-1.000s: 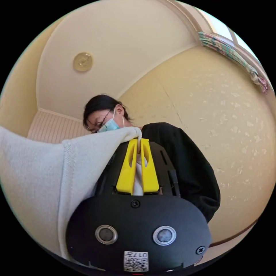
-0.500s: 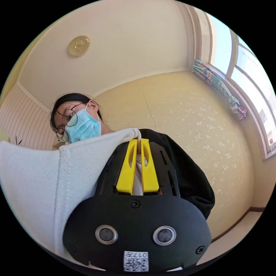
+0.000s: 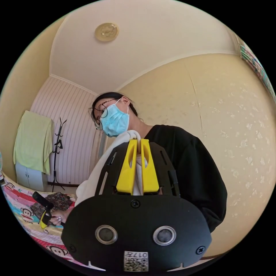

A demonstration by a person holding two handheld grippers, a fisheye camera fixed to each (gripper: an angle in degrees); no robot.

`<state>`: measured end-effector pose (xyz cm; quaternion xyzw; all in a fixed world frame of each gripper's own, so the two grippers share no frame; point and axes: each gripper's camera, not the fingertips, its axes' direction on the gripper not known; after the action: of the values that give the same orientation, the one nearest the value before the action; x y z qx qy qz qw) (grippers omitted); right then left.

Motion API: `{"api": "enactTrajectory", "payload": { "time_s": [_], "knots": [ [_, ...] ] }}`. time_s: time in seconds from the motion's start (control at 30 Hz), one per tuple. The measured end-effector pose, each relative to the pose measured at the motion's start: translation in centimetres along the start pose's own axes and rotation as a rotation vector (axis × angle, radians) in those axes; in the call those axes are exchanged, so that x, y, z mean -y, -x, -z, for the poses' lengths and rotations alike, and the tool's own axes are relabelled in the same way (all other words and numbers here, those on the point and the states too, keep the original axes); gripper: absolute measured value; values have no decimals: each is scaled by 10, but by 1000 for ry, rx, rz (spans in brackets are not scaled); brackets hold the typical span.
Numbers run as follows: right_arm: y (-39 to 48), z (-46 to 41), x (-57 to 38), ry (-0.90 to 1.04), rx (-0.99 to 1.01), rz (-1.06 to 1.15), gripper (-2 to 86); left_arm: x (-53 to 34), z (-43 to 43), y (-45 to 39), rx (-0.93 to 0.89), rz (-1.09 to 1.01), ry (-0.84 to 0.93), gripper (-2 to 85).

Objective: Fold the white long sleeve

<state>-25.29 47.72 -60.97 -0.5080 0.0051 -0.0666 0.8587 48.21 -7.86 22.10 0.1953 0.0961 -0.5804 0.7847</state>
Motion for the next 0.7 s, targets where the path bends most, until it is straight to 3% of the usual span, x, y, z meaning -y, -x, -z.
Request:
{"api": "enactTrajectory", "payload": {
  "time_s": [0.07,0.17,0.37,0.5,0.57,0.7],
  "knots": [
    [12,-35,-3,244,-44,24,129,-4,-9,-1,-25,-54,-41,5],
    [12,-72,-38,383,-66,40,173,-7,-21,2,-112,-149,-120,5],
    [8,-109,-74,141,99,36,188,-3,-37,33,-215,-162,-219,6],
    [26,-148,-66,179,170,163,145,6,-45,52,-237,-154,-256,6],
    [28,-159,-56,226,282,161,48,17,-43,49,-169,-135,-242,6],
    [33,-106,-35,-27,155,114,29,35,-14,19,74,-82,-308,5]
  ]
}}
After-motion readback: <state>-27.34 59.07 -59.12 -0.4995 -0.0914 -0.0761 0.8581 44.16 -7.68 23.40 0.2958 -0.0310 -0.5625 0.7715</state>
